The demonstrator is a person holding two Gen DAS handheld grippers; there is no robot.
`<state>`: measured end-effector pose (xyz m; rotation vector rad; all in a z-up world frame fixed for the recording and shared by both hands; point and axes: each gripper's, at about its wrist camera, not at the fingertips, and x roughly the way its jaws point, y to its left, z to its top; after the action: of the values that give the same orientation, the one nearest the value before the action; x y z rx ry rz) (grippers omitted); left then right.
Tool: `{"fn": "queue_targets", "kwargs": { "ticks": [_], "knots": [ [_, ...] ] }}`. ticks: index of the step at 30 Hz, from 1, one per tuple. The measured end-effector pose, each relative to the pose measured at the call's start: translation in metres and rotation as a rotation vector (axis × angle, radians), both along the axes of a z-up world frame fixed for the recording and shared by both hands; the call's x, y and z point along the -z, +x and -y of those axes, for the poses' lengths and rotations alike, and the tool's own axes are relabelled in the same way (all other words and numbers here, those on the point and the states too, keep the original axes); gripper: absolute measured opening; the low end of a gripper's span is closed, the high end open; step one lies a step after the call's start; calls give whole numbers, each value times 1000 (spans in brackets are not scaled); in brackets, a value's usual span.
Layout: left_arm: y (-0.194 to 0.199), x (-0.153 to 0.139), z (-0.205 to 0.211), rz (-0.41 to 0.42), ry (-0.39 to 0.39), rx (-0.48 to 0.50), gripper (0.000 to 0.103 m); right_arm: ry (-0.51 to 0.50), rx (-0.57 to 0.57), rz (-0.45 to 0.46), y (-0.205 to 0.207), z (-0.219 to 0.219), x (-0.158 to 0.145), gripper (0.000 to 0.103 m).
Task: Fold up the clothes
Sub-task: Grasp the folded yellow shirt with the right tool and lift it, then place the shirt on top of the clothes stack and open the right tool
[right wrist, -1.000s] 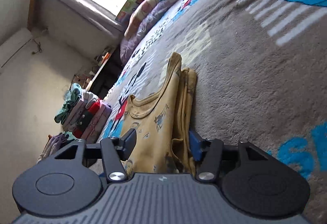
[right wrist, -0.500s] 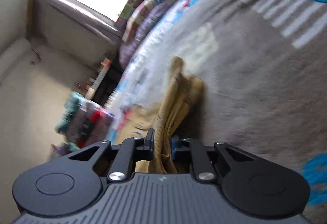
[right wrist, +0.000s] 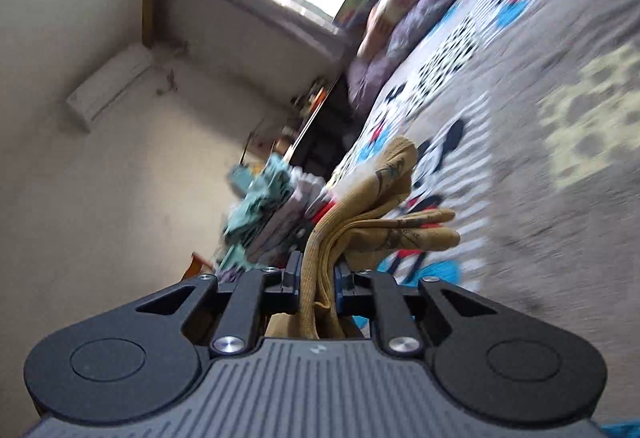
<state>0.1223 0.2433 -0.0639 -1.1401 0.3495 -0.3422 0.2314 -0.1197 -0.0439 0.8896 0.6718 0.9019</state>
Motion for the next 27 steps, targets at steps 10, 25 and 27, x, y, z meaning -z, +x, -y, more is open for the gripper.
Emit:
{"fn": "queue_targets", "kwargs": {
  "ticks": [10, 25, 27],
  "knots": [
    [1, -87, -101, 133, 96, -195, 13, -19, -273, 90, 62, -150, -65, 17],
    [120, -216, -234, 318, 327, -353, 14, 134, -442, 406, 214, -336, -256, 18],
    [149, -186, -251, 175, 322, -376, 43, 101, -405, 348, 246, -362, -254, 40]
  ]
}}
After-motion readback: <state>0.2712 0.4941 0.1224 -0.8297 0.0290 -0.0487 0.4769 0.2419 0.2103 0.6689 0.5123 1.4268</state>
